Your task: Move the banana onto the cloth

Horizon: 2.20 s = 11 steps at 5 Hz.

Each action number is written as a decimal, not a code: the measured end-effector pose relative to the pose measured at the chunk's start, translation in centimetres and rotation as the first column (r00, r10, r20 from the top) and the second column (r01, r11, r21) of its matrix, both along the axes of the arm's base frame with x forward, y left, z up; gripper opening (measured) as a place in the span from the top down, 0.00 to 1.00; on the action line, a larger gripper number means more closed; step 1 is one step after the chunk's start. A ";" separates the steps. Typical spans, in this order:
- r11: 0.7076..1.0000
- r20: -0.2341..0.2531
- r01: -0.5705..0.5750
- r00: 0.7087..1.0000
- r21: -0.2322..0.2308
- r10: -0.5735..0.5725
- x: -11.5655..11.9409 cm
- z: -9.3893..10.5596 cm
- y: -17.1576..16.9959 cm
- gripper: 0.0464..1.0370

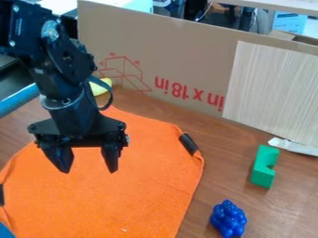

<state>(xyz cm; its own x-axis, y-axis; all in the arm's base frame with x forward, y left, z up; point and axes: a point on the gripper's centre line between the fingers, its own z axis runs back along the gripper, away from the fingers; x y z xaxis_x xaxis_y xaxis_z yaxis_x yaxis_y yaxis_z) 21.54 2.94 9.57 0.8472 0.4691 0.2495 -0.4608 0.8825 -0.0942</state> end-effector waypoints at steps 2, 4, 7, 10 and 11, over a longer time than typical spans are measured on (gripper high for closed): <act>0.999 -0.040 0.043 0.998 0.023 -0.042 0.3 -2.2 -0.2 0.04; 0.997 -0.040 -0.033 0.999 0.067 0.036 3.1 -4.7 3.1 0.04; 0.993 0.021 0.037 0.999 0.112 -0.040 9.3 -4.6 9.9 0.04; 0.943 -0.038 0.091 0.996 0.321 -0.083 15.5 -5.1 19.0 0.04; 0.951 -0.041 0.091 0.996 0.296 -0.083 17.1 -5.6 20.9 0.04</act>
